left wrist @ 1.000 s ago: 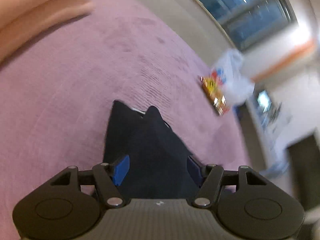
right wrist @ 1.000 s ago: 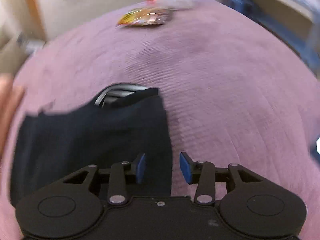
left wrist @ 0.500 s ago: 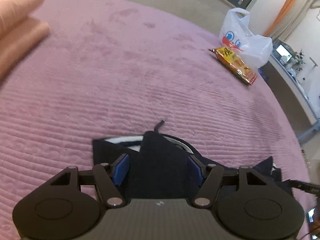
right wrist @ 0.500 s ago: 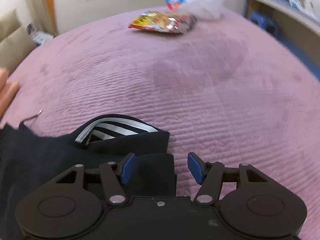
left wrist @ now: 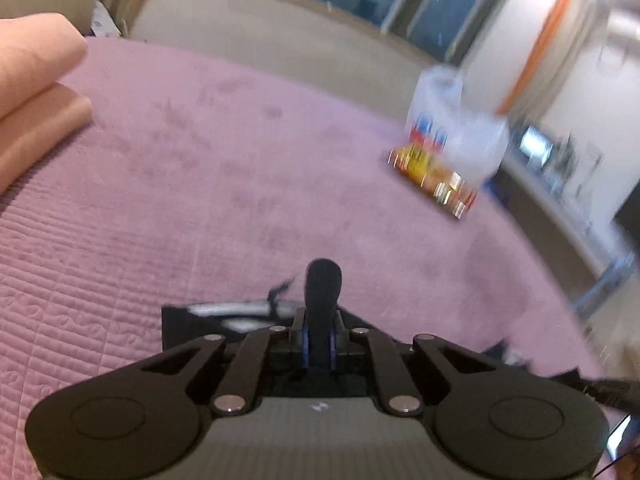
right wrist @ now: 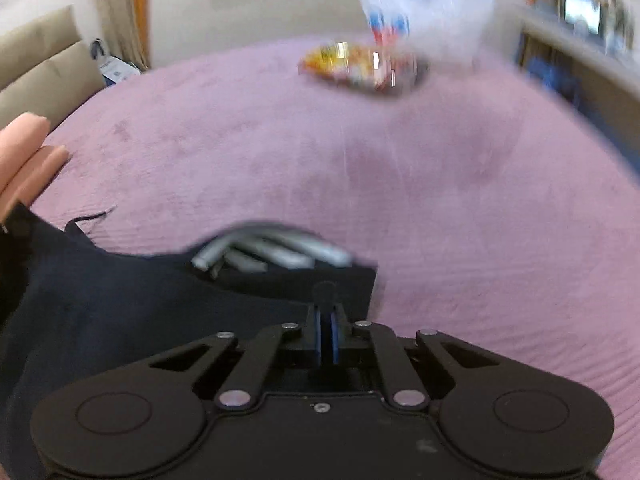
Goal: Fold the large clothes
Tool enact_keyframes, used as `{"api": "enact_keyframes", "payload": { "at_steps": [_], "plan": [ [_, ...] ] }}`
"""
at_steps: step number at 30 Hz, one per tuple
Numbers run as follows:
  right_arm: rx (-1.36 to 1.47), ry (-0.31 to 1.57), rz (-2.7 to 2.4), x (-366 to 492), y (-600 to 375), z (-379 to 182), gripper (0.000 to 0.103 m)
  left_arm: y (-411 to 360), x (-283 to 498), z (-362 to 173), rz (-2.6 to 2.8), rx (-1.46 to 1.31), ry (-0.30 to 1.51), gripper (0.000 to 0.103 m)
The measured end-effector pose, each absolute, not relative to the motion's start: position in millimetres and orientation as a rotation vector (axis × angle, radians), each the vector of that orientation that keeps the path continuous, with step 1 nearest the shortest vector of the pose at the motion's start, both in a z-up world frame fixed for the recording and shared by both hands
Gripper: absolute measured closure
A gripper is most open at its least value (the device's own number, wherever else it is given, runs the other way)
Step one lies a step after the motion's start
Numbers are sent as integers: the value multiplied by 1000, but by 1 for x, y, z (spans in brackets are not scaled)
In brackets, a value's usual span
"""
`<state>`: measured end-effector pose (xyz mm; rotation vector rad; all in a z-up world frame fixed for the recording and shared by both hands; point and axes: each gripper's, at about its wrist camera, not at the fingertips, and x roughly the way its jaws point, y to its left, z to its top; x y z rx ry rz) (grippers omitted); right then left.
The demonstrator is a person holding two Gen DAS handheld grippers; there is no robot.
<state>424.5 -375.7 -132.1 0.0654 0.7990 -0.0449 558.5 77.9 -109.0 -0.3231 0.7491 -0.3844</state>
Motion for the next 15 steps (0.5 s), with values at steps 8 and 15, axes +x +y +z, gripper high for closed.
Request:
{"api": "enact_keyframes", "payload": {
  "at_steps": [8,15],
  "plan": [
    [19,618,-33,470,-364,-87,98,108,576,-77,-295,-313,618,94],
    [-37,893,-34,537,-340,-208,97,90,623,-194,-107,-195,832,94]
  ]
}}
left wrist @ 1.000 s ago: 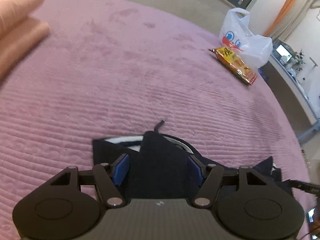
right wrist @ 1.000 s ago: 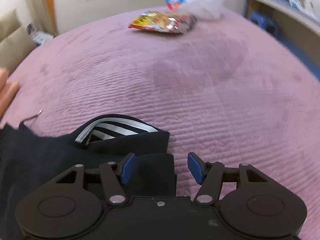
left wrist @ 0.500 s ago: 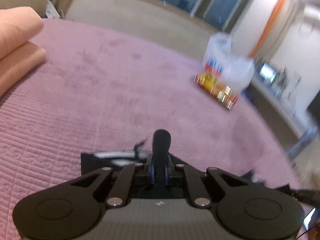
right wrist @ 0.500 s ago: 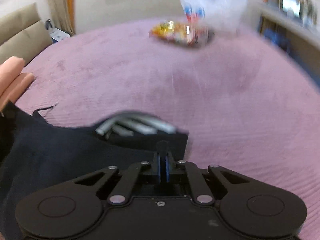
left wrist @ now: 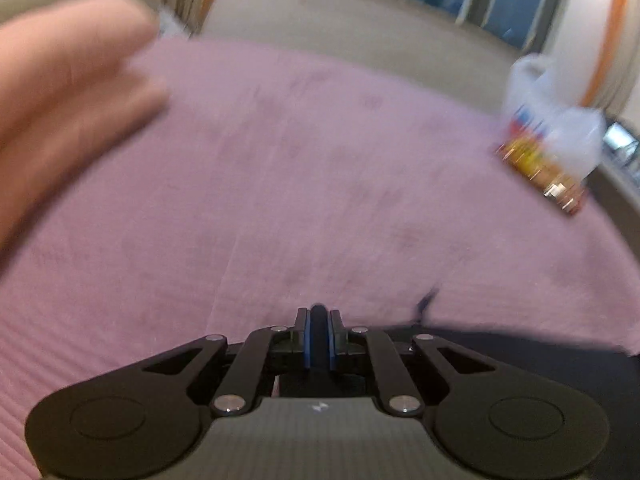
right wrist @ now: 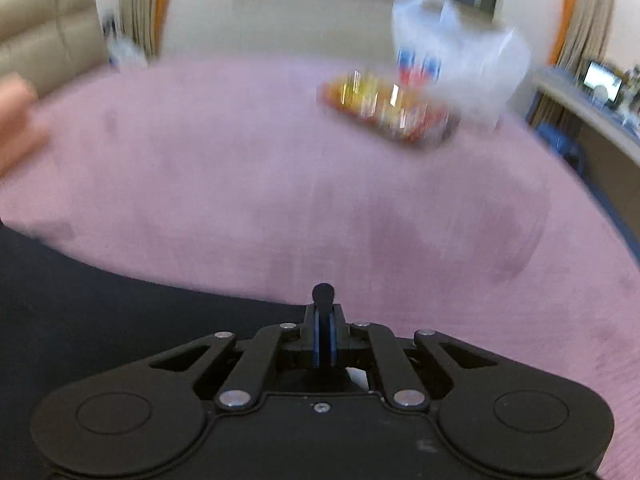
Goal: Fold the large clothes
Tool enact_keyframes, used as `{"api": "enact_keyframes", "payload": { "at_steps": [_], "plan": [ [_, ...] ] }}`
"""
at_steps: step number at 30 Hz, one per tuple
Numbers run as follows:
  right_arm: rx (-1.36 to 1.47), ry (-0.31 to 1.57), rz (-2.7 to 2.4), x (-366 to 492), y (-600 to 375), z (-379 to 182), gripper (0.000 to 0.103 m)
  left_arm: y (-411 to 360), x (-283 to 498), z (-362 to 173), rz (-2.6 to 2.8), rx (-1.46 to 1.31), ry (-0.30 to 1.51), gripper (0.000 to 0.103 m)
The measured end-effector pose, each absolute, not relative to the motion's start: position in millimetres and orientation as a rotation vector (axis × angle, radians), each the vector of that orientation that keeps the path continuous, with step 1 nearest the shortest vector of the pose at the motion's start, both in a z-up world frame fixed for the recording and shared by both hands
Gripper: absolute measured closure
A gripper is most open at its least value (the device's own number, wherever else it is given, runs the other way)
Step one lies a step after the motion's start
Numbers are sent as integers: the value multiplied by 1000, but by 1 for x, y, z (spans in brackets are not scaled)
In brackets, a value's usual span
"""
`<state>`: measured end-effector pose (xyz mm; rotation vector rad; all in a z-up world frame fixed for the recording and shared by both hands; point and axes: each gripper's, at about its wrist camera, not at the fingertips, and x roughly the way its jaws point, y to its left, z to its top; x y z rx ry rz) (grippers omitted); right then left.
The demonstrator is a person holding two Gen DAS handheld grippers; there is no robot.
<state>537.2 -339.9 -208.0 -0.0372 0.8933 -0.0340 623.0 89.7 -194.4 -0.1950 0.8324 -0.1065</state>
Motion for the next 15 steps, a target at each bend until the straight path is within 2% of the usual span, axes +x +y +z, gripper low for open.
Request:
{"api": "enact_keyframes", "payload": {
  "at_steps": [4,6,9,12,15],
  "plan": [
    [-78,890,-62,537,-328,-214,90,92,624,-197,-93,-208,815,90],
    [-77,910,-73,534,-328,-203,84,95,618,-183,-74,-187,796,80],
    [-77,861,-88,507,-331,-162,80,95,593,-146,-45,-108,717,82],
    [-33,795,-21,470,-311,-120,69,81,559,-110,-115,-86,651,82],
    [2,858,63,453,-274,-125,71,52,535,-111,-241,-125,684,79]
  ]
}}
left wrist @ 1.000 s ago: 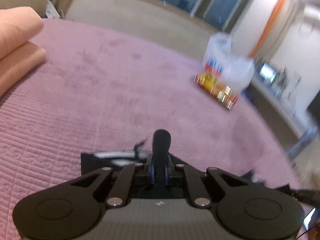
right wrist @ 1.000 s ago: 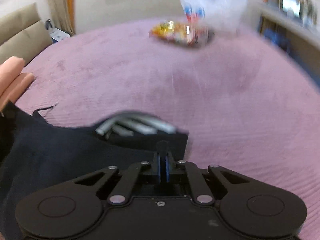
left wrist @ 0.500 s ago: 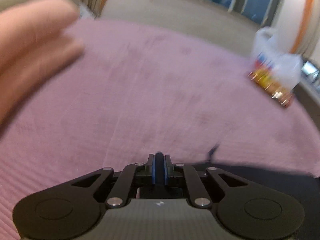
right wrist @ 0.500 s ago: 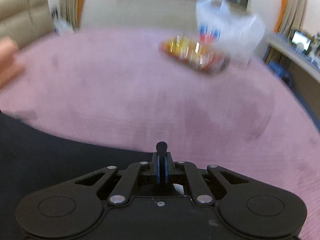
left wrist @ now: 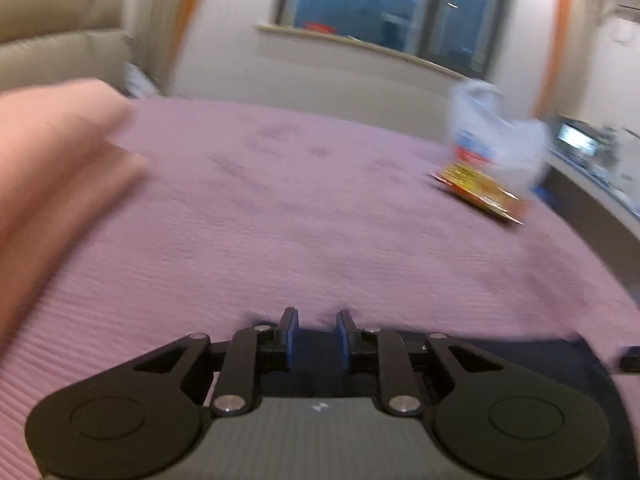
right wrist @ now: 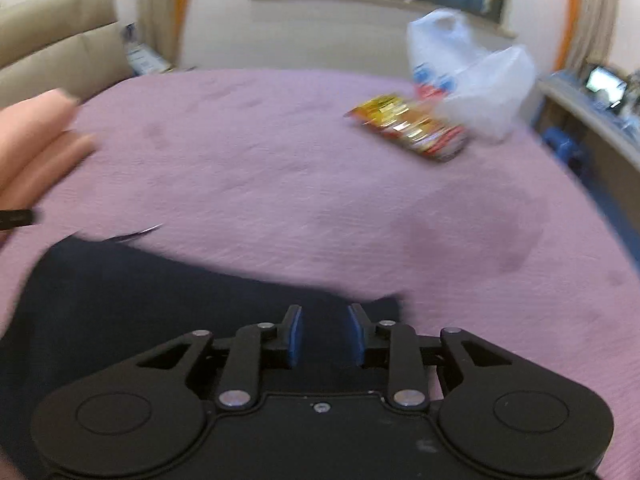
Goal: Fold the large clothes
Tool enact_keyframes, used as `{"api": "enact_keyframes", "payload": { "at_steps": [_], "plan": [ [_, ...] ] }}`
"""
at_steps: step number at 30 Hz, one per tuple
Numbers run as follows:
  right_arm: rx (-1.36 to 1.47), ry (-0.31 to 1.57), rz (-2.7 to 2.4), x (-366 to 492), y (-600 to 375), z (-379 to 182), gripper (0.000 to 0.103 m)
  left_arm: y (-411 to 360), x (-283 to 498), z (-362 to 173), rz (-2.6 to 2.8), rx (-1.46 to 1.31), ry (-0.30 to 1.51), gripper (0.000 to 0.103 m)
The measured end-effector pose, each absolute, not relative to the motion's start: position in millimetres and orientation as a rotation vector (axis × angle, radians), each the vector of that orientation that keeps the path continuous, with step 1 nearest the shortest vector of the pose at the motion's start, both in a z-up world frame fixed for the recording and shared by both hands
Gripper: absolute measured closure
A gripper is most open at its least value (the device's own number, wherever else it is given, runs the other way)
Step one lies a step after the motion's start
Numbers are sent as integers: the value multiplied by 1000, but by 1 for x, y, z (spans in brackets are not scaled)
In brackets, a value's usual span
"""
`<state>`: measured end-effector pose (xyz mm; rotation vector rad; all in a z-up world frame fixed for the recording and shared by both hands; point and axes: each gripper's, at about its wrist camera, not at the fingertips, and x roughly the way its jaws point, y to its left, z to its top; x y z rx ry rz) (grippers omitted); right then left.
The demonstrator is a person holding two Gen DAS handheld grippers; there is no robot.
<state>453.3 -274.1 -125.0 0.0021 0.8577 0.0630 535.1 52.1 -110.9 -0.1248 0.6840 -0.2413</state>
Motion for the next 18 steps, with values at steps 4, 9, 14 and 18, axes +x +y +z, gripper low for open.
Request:
{"api": "enact_keyframes", "payload": {
  "at_steps": [4,9,14,18],
  "plan": [
    [-34,967,81,446,-243,-177,99,31,516,-165,-226,-144,832,81],
    [11,995,41,437,-257,-195,103,74,490,-177,-199,-295,841,100],
    [98,965,42,406,-254,-151,93,105,442,-141,-131,-279,849,90],
    [135,960,154,377,-215,-134,92,132,393,-125,-83,-322,886,86]
  ]
}}
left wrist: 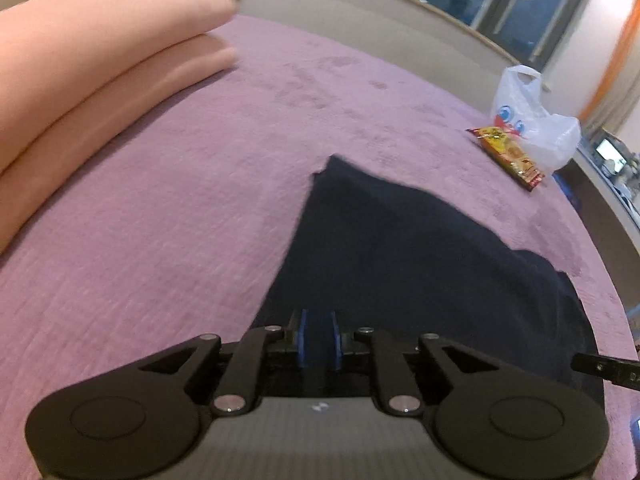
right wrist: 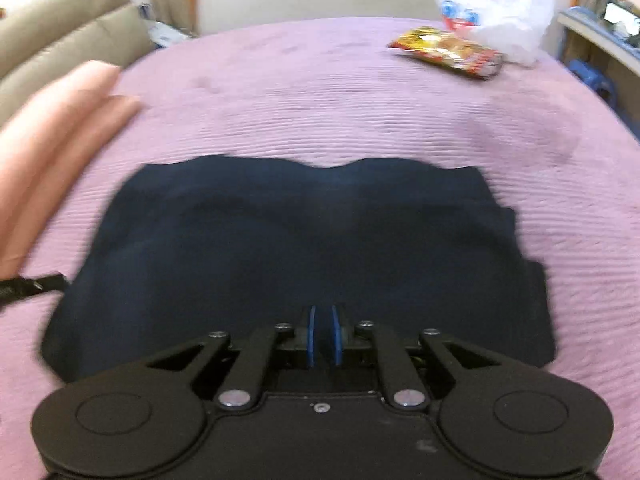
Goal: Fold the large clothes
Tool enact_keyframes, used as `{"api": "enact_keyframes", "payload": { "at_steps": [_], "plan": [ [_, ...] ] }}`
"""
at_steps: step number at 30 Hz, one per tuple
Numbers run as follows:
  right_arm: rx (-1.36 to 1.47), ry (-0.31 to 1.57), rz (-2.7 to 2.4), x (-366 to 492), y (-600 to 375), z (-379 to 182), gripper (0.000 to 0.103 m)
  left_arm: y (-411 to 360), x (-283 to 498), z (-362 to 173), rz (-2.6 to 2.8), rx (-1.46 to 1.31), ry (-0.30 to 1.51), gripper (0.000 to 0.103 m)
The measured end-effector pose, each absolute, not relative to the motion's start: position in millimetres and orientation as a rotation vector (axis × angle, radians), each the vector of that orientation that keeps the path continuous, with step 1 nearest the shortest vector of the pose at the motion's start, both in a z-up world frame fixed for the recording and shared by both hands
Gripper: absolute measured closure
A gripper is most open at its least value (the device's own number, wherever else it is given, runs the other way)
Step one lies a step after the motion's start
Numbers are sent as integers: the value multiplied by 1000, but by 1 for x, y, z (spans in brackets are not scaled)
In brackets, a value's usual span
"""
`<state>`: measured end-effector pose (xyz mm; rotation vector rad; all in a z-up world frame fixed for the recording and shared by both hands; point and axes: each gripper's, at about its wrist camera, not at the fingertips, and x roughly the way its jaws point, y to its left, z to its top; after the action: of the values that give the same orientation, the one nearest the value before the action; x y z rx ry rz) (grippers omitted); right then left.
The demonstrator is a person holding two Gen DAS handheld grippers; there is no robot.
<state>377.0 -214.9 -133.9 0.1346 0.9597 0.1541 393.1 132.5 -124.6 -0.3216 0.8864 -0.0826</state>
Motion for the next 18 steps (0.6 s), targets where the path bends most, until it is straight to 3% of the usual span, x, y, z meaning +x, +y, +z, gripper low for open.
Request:
{"api": "enact_keyframes", "payload": {
  "at_steps": [4,8,10,12,18],
  "plan": [
    [32,978,181,374,-168,-156,92,155,351,-135,-45,-385,953,81],
    [129,1044,145,383,-170,-196,93,167,336,-158,-52,-500,1008,76],
    [178,1058,134,388,-175,-195,95,171,334,-171,-86,-589,1019,68],
    [152,1066,134,390,-172,-192,95,175,334,-185,-121,-691,1015,50],
    [93,1054,121,390,-162,-193,94,188,338,-221,-131,-953,869,46]
  ]
}}
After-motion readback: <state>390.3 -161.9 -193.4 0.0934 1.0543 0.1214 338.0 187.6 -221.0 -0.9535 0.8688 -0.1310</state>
